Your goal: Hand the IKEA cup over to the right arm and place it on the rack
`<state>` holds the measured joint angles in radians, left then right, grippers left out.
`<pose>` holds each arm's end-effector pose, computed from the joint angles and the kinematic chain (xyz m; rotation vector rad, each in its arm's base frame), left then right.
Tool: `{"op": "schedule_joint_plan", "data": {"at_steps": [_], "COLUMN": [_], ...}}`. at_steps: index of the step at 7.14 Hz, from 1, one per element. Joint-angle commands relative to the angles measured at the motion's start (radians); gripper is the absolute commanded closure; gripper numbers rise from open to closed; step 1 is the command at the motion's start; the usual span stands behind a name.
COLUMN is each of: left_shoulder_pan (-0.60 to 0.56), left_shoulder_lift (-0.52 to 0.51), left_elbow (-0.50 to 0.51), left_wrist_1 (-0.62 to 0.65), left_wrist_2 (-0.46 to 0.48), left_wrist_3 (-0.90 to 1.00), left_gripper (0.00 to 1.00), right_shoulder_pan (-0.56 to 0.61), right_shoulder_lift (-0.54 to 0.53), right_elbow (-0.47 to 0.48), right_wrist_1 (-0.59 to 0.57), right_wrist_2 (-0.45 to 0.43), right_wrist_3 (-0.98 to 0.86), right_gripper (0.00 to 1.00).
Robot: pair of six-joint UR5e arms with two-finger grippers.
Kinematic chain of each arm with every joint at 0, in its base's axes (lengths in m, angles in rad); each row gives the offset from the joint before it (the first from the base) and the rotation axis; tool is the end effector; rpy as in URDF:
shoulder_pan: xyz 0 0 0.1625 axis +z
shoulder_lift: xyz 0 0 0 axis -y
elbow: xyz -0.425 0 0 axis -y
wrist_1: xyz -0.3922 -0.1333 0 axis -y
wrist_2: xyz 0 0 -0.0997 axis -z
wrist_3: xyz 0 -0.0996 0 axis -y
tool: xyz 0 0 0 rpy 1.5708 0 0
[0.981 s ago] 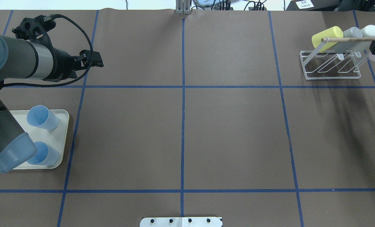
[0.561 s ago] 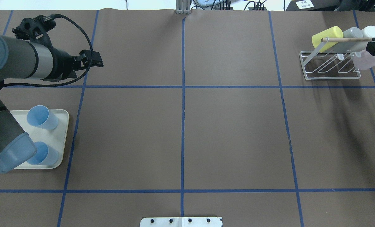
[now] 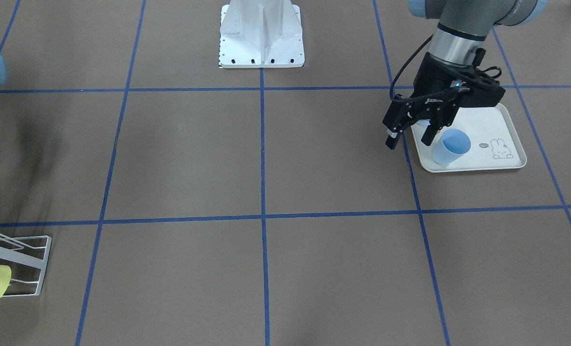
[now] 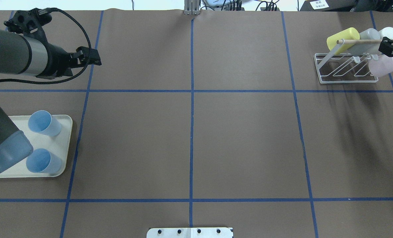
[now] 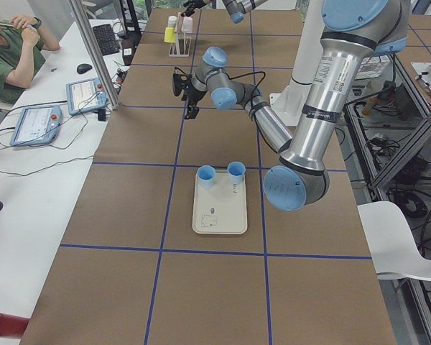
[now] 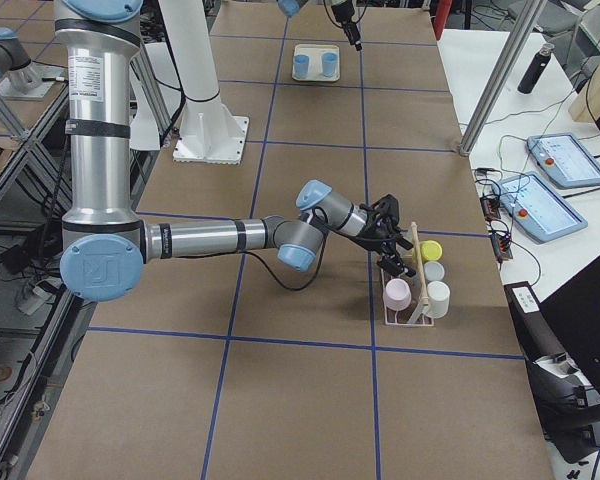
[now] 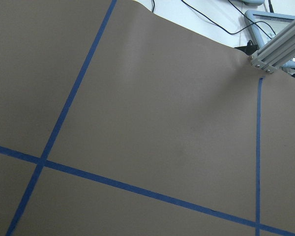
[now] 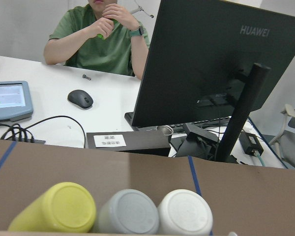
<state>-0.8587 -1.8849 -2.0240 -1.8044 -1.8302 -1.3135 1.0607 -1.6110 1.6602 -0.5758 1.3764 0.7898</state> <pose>0.2768 -0.4856 0.2624 0.3280 0.9770 -0.4180 -0.1155 -0.5189 0.5308 0.9404 -0.4921 0.3546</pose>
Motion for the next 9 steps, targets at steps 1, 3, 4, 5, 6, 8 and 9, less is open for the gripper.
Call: {"op": "schedule_joint_plan", "data": {"at_steps": [1,3,4,5,6,8,9], "left_shoulder_pan": [-0.124,-0.195,-0.201,-0.198,-0.192,-0.18,-0.16], "left_shoulder_lift": [0.024,0.152,0.223,0.233,0.227,0.224,0.237], "left_elbow": [-0.002,0.008,0.01,0.048,0.117,0.308,0.309], "left_wrist_1": [0.193,0.246,0.238,0.237,0.185,-0.189,-0.234], "left_wrist_2": [-0.116,-0.232,-0.271,-0.294,-0.308,-0.31,-0.317], "left_wrist_3": [0.315,0.585,0.644,0.636,0.614,0.321,0.283], "left_gripper": [0.0,0.0,0.0,0.0,0.0,0.0,0.0], "right_shoulder_pan": [0.008,0.001,-0.017,-0.06,-0.106,-0.169,-0.176], "right_shoulder_lift": [-0.01,0.022,0.067,0.103,0.138,0.177,0.178], "right_elbow": [0.196,0.243,0.247,0.248,0.247,0.248,0.248], "right_wrist_1": [-0.198,-0.253,-0.249,-0.248,-0.248,-0.246,-0.245], "right_wrist_2": [0.157,0.307,0.385,0.404,0.403,0.385,0.386], "right_wrist_3": [0.02,0.197,0.3,0.39,0.458,0.56,0.56], "right_gripper": [0.0,0.0,0.0,0.0,0.0,0.0,0.0]}}
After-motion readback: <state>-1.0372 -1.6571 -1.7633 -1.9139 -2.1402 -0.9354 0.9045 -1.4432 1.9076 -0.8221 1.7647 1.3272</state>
